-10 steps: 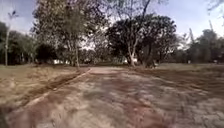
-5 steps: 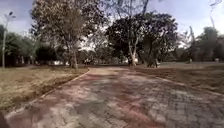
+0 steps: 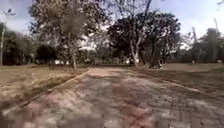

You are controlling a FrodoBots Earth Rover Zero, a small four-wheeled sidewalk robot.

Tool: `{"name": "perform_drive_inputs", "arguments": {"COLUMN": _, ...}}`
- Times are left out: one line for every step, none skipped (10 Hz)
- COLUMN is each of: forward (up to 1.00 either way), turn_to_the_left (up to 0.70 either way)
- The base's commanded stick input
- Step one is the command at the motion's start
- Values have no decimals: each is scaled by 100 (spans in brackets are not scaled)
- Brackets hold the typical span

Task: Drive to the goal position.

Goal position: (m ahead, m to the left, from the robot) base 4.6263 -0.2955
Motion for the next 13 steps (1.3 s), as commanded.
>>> {"name": "perform_drive_inputs", "arguments": {"forward": 85, "turn_to_the_left": 0}}
{"name": "perform_drive_inputs", "arguments": {"forward": 85, "turn_to_the_left": 0}}
{"name": "perform_drive_inputs", "arguments": {"forward": 85, "turn_to_the_left": 0}}
{"name": "perform_drive_inputs", "arguments": {"forward": 85, "turn_to_the_left": 0}}
{"name": "perform_drive_inputs", "arguments": {"forward": 85, "turn_to_the_left": 0}}
{"name": "perform_drive_inputs", "arguments": {"forward": 85, "turn_to_the_left": 0}}
{"name": "perform_drive_inputs", "arguments": {"forward": 85, "turn_to_the_left": 0}}
{"name": "perform_drive_inputs", "arguments": {"forward": 85, "turn_to_the_left": 0}}
{"name": "perform_drive_inputs", "arguments": {"forward": 85, "turn_to_the_left": 0}}
{"name": "perform_drive_inputs", "arguments": {"forward": 85, "turn_to_the_left": 0}}
{"name": "perform_drive_inputs", "arguments": {"forward": 85, "turn_to_the_left": 0}}
{"name": "perform_drive_inputs", "arguments": {"forward": 85, "turn_to_the_left": 0}}
{"name": "perform_drive_inputs", "arguments": {"forward": 85, "turn_to_the_left": 0}}
